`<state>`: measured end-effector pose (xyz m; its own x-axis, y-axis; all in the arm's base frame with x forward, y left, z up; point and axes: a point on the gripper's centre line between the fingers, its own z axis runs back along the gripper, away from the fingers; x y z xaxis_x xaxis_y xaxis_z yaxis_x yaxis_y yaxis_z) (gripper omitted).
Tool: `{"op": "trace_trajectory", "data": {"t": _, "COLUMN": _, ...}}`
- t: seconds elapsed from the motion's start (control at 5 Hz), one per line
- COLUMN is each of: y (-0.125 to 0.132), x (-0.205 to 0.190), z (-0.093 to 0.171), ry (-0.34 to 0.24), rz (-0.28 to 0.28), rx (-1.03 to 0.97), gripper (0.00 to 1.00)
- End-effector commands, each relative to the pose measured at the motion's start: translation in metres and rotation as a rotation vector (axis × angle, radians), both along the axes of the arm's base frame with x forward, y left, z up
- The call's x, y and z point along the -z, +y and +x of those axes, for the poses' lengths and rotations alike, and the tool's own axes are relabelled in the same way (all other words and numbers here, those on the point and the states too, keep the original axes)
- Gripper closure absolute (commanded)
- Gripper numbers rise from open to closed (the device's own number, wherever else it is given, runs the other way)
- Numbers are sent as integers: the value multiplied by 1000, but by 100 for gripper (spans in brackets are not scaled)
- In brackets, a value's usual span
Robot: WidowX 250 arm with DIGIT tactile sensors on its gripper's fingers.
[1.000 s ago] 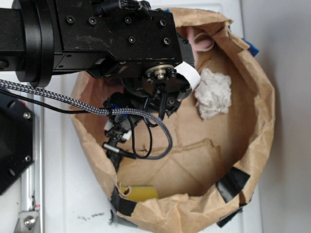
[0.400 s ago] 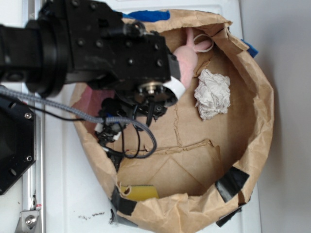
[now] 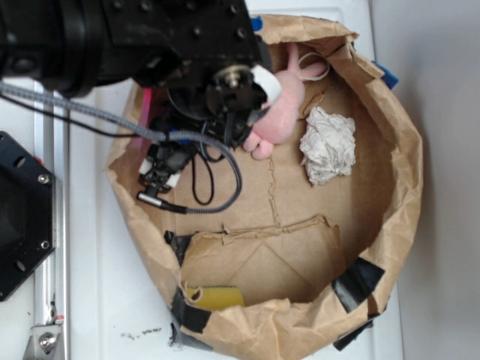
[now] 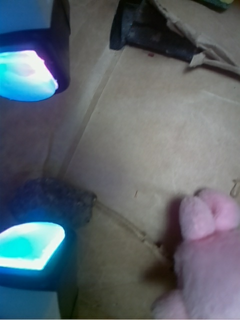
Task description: Grab the rock.
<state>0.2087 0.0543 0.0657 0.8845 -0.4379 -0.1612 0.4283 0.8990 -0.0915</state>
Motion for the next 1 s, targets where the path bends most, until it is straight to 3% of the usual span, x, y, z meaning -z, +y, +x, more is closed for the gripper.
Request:
{"op": "trace_trajectory", "data": {"t": 0.0, "y": 9, "x": -7, "z": 3, "ry": -62, "rz": 23, "rx": -28, "gripper": 0}}
{"op": "trace_trajectory", "data": {"t": 0.8, "y": 10, "x": 14, "z": 10, "ry": -129, "rz": 11, "rx": -189, "gripper": 0}}
